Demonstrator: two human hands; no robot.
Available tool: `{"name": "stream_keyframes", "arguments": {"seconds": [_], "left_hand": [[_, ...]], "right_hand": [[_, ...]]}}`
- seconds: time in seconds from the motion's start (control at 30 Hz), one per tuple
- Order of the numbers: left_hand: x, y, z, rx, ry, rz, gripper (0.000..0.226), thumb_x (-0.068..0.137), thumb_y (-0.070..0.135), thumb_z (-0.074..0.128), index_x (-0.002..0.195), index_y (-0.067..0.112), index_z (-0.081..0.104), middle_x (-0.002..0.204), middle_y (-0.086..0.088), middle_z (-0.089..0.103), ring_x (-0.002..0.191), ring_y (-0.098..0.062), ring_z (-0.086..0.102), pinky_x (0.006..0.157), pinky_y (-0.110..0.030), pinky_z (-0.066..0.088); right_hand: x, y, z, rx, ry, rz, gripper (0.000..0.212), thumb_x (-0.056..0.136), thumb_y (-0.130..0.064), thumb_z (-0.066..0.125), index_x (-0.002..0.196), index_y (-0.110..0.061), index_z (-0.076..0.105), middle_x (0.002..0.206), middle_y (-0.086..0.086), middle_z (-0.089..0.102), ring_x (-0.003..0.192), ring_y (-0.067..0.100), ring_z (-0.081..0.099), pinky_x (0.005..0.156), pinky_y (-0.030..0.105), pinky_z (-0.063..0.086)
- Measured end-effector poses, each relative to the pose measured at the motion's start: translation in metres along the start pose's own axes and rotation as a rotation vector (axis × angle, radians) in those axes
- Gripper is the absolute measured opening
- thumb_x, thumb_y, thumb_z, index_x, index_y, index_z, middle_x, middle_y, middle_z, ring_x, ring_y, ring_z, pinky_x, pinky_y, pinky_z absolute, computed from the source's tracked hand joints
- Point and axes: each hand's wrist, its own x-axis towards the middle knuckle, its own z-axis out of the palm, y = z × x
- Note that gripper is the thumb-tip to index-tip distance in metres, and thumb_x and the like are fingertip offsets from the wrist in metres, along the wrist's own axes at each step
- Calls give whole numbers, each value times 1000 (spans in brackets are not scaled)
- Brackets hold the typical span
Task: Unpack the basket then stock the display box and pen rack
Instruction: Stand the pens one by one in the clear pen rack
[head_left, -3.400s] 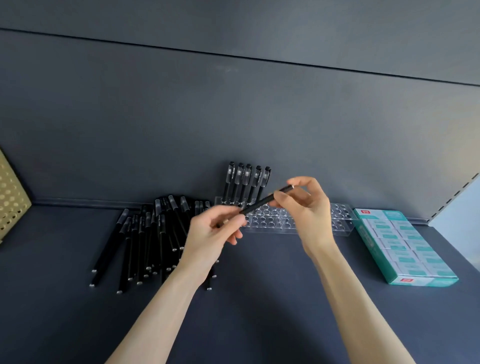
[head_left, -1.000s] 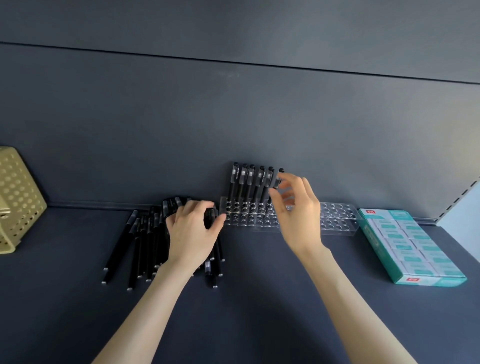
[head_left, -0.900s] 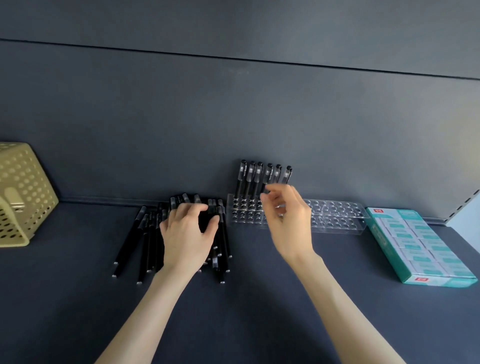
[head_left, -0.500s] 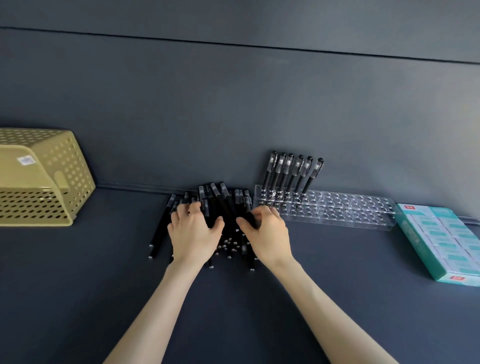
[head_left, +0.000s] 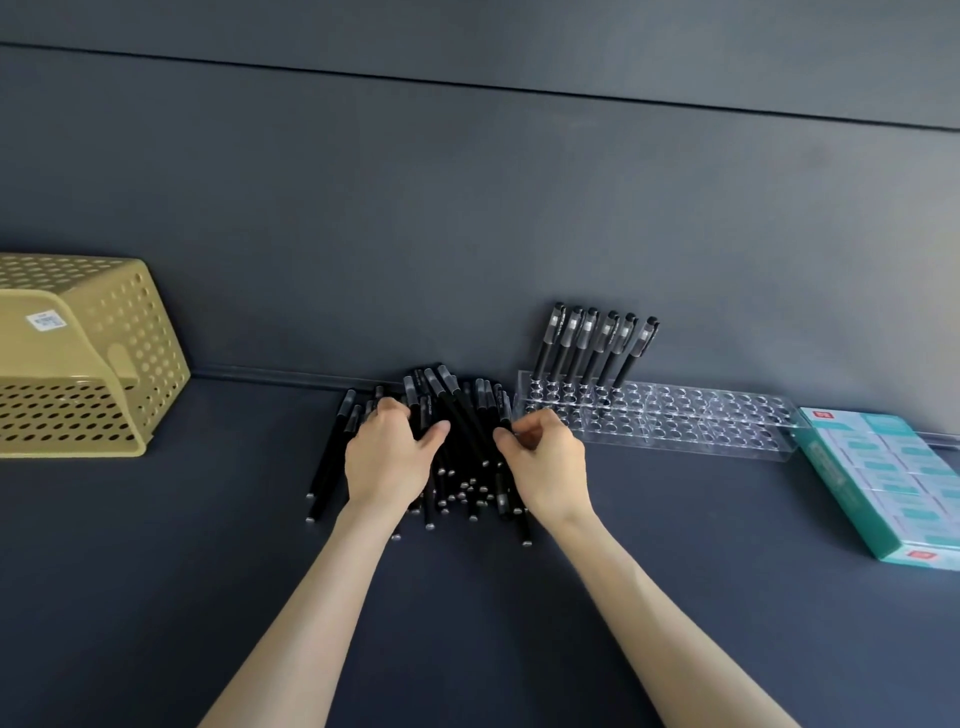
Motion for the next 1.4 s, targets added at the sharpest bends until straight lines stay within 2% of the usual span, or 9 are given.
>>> {"name": "stream_keyframes", "arguments": {"seconds": [0.2, 0.4, 0.53, 0.67, 0.8, 0.9, 1.1, 1.27, 1.4], "left_hand": [[9, -2, -1, -15, -30, -43, 43, 91, 41, 57, 67, 10, 39, 59, -1, 47, 59, -23, 50, 52, -32, 32], [3, 2, -4, -108, -30, -1, 39, 98, 38, 44, 70, 11, 38, 65, -3, 49, 74, -32, 56, 62, -35, 38], [-10, 8, -10, -232, 11, 42, 33, 101, 34, 34, 87, 7, 45, 76, -8, 59, 78, -32, 59, 69, -40, 43], [-28, 29, -14, -520, -29, 94, 26, 103, 31, 29, 86, 14, 41, 64, 3, 57, 56, -8, 59, 52, -22, 47], [-49, 61, -6, -900, -195, 79, 20, 103, 25, 35, 93, 9, 42, 55, 10, 49, 41, -11, 47, 42, -23, 45], [-62, 82, 10, -1006, -315, 61, 23, 100, 27, 43, 99, 4, 49, 56, 10, 46, 41, -9, 30, 38, -24, 24], [-91, 118, 47, -1006, -576, 46, 24, 81, 34, 73, 62, 28, 59, 53, 7, 29, 40, -9, 21, 37, -19, 16], [-109, 138, 70, -980, -575, 28, 23, 79, 24, 74, 60, 24, 61, 45, 10, 34, 36, -8, 23, 36, -17, 18], [-117, 146, 81, -909, -475, -1, 22, 76, 21, 77, 67, 15, 57, 42, 12, 39, 34, -6, 28, 35, -17, 20]], "right_hand": [[3, -5, 1, -75, 26, 6, 16, 84, -34, 64, 75, -22, 56, 64, -11, 60, 62, 9, 57, 55, 19, 41], [6, -7, 0, -78, -37, 18, 18, 85, -34, 64, 77, -18, 61, 65, -6, 62, 69, 16, 60, 64, 25, 45], [0, -11, -8, 70, -45, -43, 16, 86, -27, 65, 73, -19, 60, 59, -13, 58, 57, 0, 53, 54, 11, 38], [-9, -15, -34, 262, -76, -90, 13, 91, -21, 60, 78, -17, 63, 56, -14, 54, 52, -2, 46, 57, 12, 39], [-14, -15, -75, 491, -66, -118, 8, 94, -11, 53, 91, -8, 60, 71, 6, 61, 57, 6, 54, 58, 15, 47], [-16, -9, -107, 610, -49, -143, 6, 92, -5, 54, 96, -8, 59, 71, 3, 66, 58, 8, 60, 58, 17, 50], [-15, 16, -167, 622, -65, -184, 34, 87, 5, 58, 114, -14, 50, 71, 1, 65, 65, 16, 64, 63, 30, 56], [-13, 34, -200, 671, -141, -157, 44, 88, 5, 57, 125, -13, 43, 91, 18, 61, 78, 27, 68, 70, 37, 58], [-5, 37, -211, 593, -62, -166, 28, 89, -9, 61, 115, -11, 51, 84, 8, 66, 72, 21, 67, 63, 32, 58]]}}
